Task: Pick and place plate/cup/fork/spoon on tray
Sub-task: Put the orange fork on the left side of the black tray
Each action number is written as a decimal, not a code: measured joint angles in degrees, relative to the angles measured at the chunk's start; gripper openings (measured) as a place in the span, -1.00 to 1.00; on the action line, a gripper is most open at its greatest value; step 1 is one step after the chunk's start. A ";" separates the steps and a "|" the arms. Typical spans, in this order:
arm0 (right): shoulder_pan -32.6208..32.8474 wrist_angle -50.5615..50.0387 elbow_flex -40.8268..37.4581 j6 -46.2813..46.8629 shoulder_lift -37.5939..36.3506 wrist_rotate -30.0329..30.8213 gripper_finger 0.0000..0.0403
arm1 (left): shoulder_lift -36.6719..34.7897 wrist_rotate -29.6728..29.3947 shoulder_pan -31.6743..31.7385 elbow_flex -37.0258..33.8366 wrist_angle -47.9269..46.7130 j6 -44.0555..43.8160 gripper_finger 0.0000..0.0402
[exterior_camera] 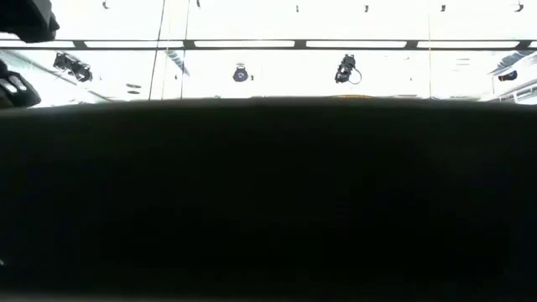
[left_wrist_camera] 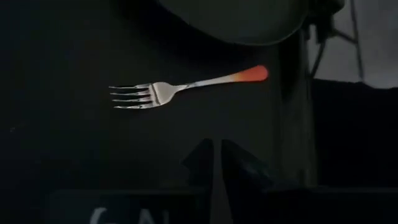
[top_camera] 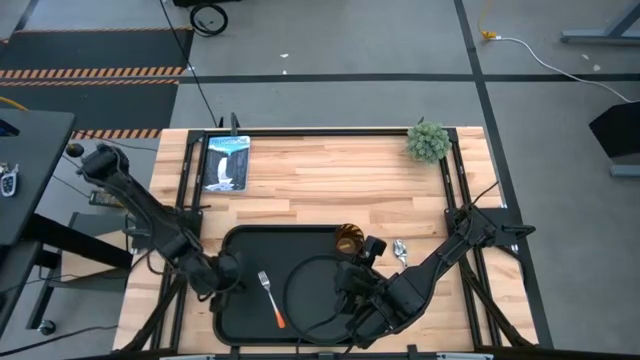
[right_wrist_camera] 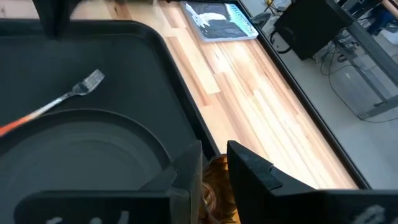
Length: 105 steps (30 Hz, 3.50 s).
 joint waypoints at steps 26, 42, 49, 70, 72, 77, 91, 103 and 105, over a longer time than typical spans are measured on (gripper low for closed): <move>0.00 2.42 0.00 -0.40 0.00 0.04 -0.59 | 20.43 -0.02 6.76 7.78 -4.34 13.77 -0.81; 0.04 3.27 0.00 -0.62 0.00 0.04 -0.59 | 20.44 -5.63 6.75 7.78 -5.00 15.45 -0.81; 0.04 3.36 0.00 -0.60 0.00 0.07 -0.59 | 20.44 -9.50 6.75 7.78 -4.99 16.96 -0.81; 0.11 3.45 -0.02 -0.85 0.00 0.08 -0.59 | 19.70 -12.85 6.75 8.12 -8.76 23.67 -0.81; 0.11 3.59 -0.02 -1.12 0.00 0.09 -0.59 | 19.72 -11.26 6.71 8.45 -10.34 22.88 -0.81; 0.11 4.93 -0.02 -2.31 0.00 0.76 -0.59 | 20.90 -9.85 7.24 8.50 -10.09 17.50 -0.81; 0.11 6.72 -0.02 -4.71 0.00 1.09 -0.59 | 23.37 -10.84 10.67 8.50 -3.23 16.45 -0.81; 0.22 6.17 -0.02 -4.51 0.00 -0.74 -0.59 | 23.33 -9.91 11.61 8.52 -3.32 17.84 -0.81; 0.22 5.54 -0.02 -3.61 0.00 -2.75 -0.59 | 23.33 -8.29 11.57 8.55 -3.18 17.69 -0.81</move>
